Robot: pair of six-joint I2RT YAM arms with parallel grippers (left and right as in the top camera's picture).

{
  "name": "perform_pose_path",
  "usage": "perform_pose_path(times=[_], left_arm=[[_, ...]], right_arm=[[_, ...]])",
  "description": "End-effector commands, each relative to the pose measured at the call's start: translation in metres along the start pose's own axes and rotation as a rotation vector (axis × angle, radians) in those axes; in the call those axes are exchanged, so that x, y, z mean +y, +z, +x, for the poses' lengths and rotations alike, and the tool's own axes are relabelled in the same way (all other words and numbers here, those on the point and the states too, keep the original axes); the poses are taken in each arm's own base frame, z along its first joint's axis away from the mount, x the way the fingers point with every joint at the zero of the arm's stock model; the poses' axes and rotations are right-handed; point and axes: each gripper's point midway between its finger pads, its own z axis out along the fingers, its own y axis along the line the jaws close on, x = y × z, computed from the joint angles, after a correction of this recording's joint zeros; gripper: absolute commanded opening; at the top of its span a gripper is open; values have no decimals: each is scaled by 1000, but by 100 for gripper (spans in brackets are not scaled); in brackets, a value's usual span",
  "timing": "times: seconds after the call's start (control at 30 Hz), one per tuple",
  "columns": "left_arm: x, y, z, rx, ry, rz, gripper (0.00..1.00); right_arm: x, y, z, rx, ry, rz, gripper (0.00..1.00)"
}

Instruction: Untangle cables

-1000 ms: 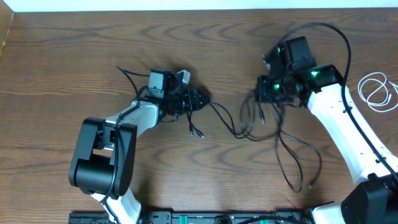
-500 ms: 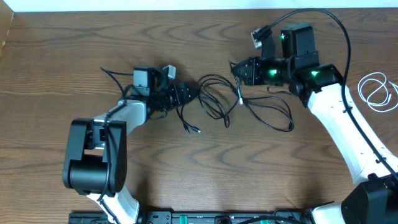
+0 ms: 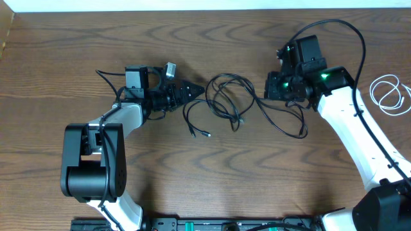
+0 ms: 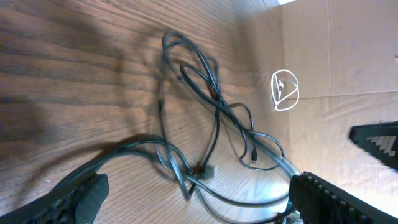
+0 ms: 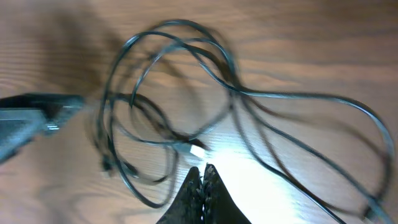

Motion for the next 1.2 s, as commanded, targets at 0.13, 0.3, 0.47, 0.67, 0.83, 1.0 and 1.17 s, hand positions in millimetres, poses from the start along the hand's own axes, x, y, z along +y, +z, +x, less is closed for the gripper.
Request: perform_pose_path(times=[0.13, 0.3, 0.47, 0.67, 0.83, 1.0, 1.17], left_arm=[[-14, -4, -4, 0, 19, 39, 98], [-18, 1, 0, 12, 30, 45, 98], [-28, 12, 7, 37, 61, 59, 98], [-31, 22, 14, 54, 76, 44, 98], [-32, 23, 15, 58, 78, 45, 98], [-32, 24, 15, 59, 78, 46, 98], [-32, 24, 15, 59, 78, 46, 98]], right_arm=[[-54, 2, 17, 14, 6, 287, 1], [-39, 25, 40, 85, 53, 149, 15], [-5, 50, 53, 102, 48, -102, 36], [32, 62, 52, 57, 68, -351, 30], [38, 77, 55, 2, 69, -353, 27], [56, 89, 64, -23, 5, -379, 24], [86, 101, 80, -9, -71, -427, 22]])
